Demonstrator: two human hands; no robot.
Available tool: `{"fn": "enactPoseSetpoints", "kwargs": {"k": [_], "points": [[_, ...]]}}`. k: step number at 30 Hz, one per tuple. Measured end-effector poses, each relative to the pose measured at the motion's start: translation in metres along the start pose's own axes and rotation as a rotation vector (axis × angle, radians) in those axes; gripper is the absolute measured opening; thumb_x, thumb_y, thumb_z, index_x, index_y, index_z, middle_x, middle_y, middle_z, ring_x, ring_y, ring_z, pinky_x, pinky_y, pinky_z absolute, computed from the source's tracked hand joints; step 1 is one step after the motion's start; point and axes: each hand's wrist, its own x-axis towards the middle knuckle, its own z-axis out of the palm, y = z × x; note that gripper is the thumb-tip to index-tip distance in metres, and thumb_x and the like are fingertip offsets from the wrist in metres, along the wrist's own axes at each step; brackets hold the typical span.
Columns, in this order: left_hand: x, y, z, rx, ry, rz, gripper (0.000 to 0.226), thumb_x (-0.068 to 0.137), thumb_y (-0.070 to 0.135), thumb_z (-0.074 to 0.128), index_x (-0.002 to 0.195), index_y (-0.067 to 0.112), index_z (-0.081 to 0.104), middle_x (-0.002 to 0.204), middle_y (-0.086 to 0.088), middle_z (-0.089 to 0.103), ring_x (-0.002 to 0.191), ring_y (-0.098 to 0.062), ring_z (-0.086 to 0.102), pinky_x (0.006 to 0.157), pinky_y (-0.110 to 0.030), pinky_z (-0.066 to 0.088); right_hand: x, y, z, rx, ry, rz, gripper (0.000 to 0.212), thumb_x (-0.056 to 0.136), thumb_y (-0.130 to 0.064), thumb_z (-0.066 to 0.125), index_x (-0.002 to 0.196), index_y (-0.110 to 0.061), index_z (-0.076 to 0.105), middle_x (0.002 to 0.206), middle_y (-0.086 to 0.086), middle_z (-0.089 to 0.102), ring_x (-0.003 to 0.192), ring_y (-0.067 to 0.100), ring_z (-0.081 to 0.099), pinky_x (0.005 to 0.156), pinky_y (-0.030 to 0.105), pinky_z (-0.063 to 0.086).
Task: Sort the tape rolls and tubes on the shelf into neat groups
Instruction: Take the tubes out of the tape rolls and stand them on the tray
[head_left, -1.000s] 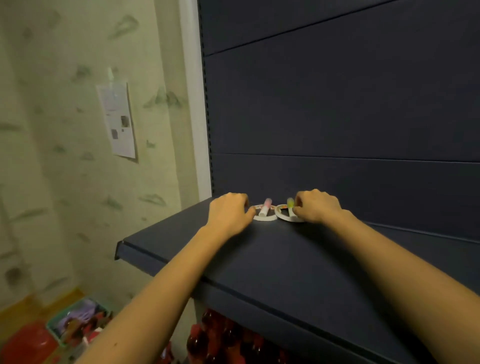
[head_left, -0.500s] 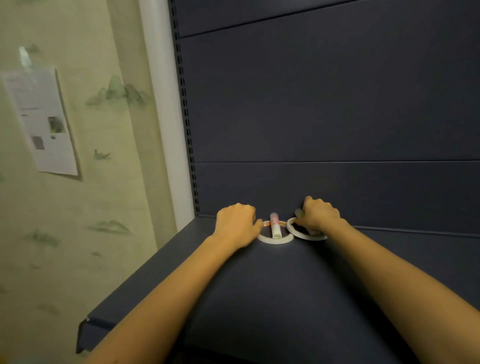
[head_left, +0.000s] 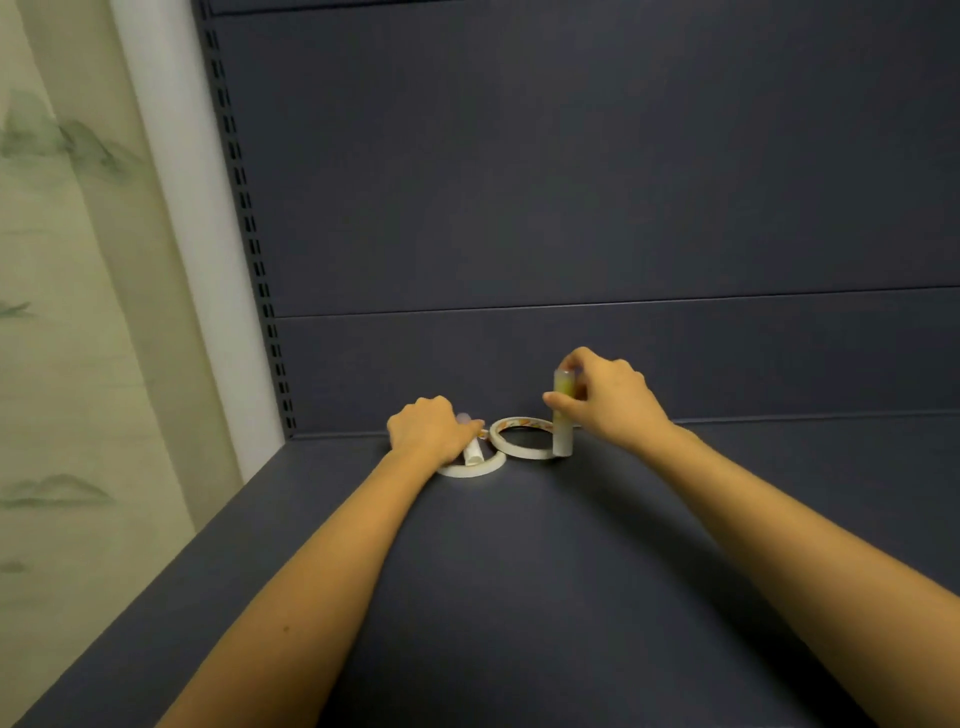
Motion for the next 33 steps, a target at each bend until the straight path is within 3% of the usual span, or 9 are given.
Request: {"fn": "enactPoseSetpoints", "kwargs": {"k": [4,8,13,15,19,22,26,30,33], "points": [[0.003,0.005,0.005,-0.152,-0.022,-0.035,0.038,0.087,0.046,0.051,0.075,0.01,0.052,0.085,-0.008,0.061,0.091,-0.03,0.061,0.067,-0.031,0.039,-0.009,0.013,-0.009,0.014,0.018,0.018,0.042,0.088,-0.04,0.061,0.12,-0.016,0.048,0.112,0.011,0.062,0.1,0.029,0.06,0.086,0.044,0.052],[-0.008,0.018,-0.008,-0.316,0.068,-0.022,0.043,0.087,0.04,0.049,0.055,0.013,0.042,0.059,-0.001,0.048,0.071,-0.029,0.053,0.056,-0.028,0.033,-0.017,0.031,-0.023,0.048,0.042,0.047,0.042,0.085,-0.039,0.065,0.115,-0.016,0.047,0.108,0.01,0.063,0.097,0.028,0.061,0.085,0.045,0.052],[-0.032,0.059,-0.034,-0.429,0.162,0.166,0.035,0.083,0.04,0.061,0.062,0.014,0.054,0.06,0.003,0.052,0.066,-0.022,0.051,0.06,-0.029,0.036,-0.034,0.066,-0.057,0.076,0.087,0.057,0.042,0.084,-0.039,0.067,0.109,-0.013,0.046,0.101,0.009,0.065,0.092,0.028,0.061,0.082,0.046,0.052],[-0.045,0.088,-0.041,-0.49,0.182,0.264,0.034,0.082,0.04,0.063,0.072,0.007,0.061,0.066,-0.001,0.058,0.066,-0.021,0.051,0.06,-0.029,0.037,-0.044,0.086,-0.075,0.062,0.108,0.065,0.042,0.084,-0.04,0.066,0.108,-0.012,0.046,0.1,0.009,0.065,0.091,0.029,0.061,0.081,0.044,0.051],[-0.076,0.16,-0.047,-0.594,0.214,0.423,0.026,0.081,0.037,0.066,0.076,0.012,0.065,0.074,0.0,0.063,0.074,-0.022,0.056,0.064,-0.031,0.041,-0.071,0.135,-0.119,0.015,0.172,0.087,0.041,0.088,-0.04,0.062,0.111,-0.011,0.044,0.099,0.011,0.065,0.091,0.03,0.06,0.076,0.039,0.048],[-0.102,0.223,-0.042,-0.66,0.193,0.482,0.022,0.079,0.037,0.066,0.081,0.015,0.067,0.078,0.002,0.067,0.08,-0.022,0.061,0.074,-0.036,0.049,-0.099,0.178,-0.156,-0.013,0.212,0.121,0.041,0.09,-0.038,0.059,0.114,-0.01,0.043,0.098,0.011,0.064,0.086,0.028,0.059,0.073,0.039,0.048],[-0.14,0.307,-0.027,-0.697,0.175,0.538,0.018,0.079,0.036,0.064,0.078,0.018,0.067,0.073,0.005,0.066,0.078,-0.022,0.062,0.071,-0.033,0.049,-0.145,0.238,-0.206,-0.079,0.263,0.166,0.038,0.09,-0.037,0.06,0.112,-0.011,0.043,0.09,0.007,0.062,0.076,0.023,0.053,0.064,0.03,0.038],[-0.178,0.387,-0.009,-0.743,0.086,0.592,0.009,0.072,0.03,0.065,0.074,0.021,0.066,0.069,0.01,0.066,0.076,-0.018,0.063,0.072,-0.033,0.051,-0.193,0.301,-0.257,-0.125,0.307,0.221,0.037,0.089,-0.035,0.061,0.111,-0.011,0.043,0.084,0.007,0.063,0.084,0.032,0.059,0.068,0.036,0.044],[-0.206,0.444,0.004,-0.787,0.025,0.65,0.006,0.069,0.03,0.064,0.072,0.025,0.064,0.069,0.014,0.067,0.077,-0.012,0.064,0.071,-0.03,0.05,-0.229,0.347,-0.292,-0.19,0.351,0.282,0.037,0.089,-0.036,0.061,0.109,-0.011,0.042,0.084,0.006,0.063,0.09,0.033,0.059,0.064,0.033,0.035]]}}
